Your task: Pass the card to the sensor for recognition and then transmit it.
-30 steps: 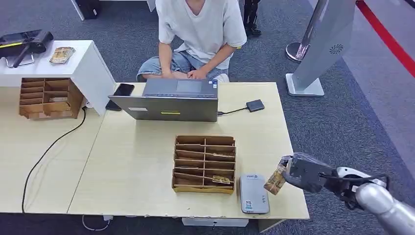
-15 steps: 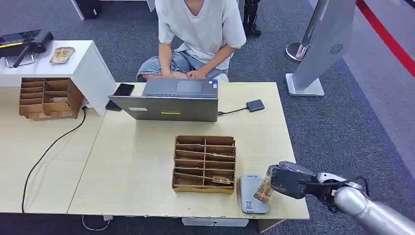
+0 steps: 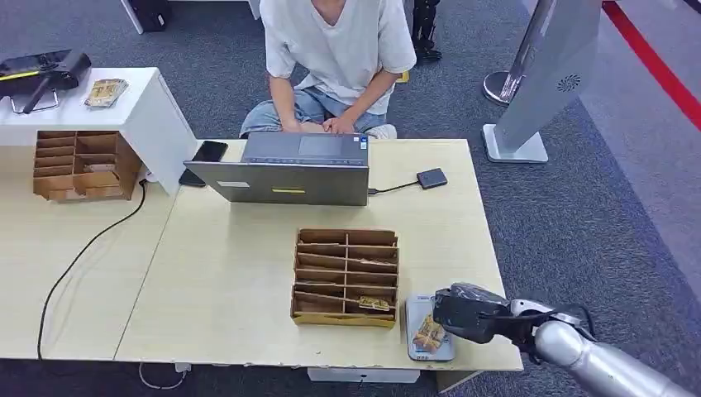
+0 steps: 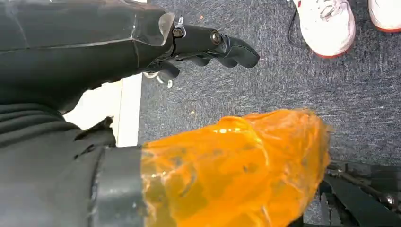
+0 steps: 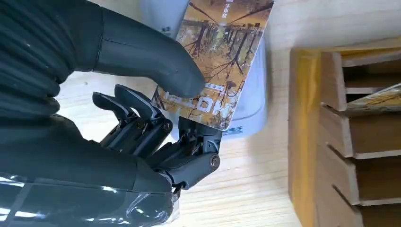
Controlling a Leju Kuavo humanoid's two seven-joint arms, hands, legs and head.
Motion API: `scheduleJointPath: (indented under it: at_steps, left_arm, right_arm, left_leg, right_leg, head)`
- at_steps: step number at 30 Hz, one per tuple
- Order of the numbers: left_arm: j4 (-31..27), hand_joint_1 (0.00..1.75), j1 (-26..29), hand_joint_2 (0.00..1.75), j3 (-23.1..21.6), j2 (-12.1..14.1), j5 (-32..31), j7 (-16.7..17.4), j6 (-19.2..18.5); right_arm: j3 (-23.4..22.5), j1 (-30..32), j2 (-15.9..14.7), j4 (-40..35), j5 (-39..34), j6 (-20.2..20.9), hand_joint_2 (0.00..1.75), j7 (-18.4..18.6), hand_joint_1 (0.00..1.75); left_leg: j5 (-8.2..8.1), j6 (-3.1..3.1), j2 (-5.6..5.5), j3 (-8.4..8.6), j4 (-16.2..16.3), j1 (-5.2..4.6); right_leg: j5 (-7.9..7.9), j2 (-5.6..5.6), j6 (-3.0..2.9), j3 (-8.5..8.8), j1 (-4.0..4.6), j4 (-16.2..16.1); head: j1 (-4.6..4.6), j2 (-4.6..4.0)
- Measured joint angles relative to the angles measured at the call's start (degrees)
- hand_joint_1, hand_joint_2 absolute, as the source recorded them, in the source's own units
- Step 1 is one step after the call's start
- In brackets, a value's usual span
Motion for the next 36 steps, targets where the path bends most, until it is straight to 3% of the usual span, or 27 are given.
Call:
scheduleJointPath:
  at_steps: [6,21,36]
  left_arm:
    - [0.0,0.00,0.0,0.00,0.0,0.0,0.0,0.0,0.0]
    - [0.0,0.00,0.0,0.00,0.0,0.0,0.3,0.4,0.3]
    - [0.0,0.00,0.0,0.00,0.0,0.0,0.4,0.4,0.3]
  right_arm:
    - [1.5,-1.3,2.3,2.1,0.5,-0.4,1.75,0.0,1.75]
    - [5.2,-5.1,10.0,10.5,8.8,-6.8,1.75,2.4,1.75]
    - [5.4,-5.7,11.6,13.4,9.7,-8.0,1.75,2.4,1.75]
  left_leg:
    - [0.01,0.00,0.01,0.01,0.0,0.00]
    - [0.02,-0.02,0.05,0.13,0.0,0.02]
    - [0.02,-0.02,0.05,0.26,0.0,0.01]
  right_leg:
    - [0.00,0.01,0.00,0.00,0.00,0.0]
    - [0.00,0.06,-0.01,0.07,0.00,0.0]
    - [0.01,0.05,0.00,0.20,0.00,0.0]
  head:
    - [0.00,0.00]
    - [0.00,0.00]
    - [0.00,0.00]
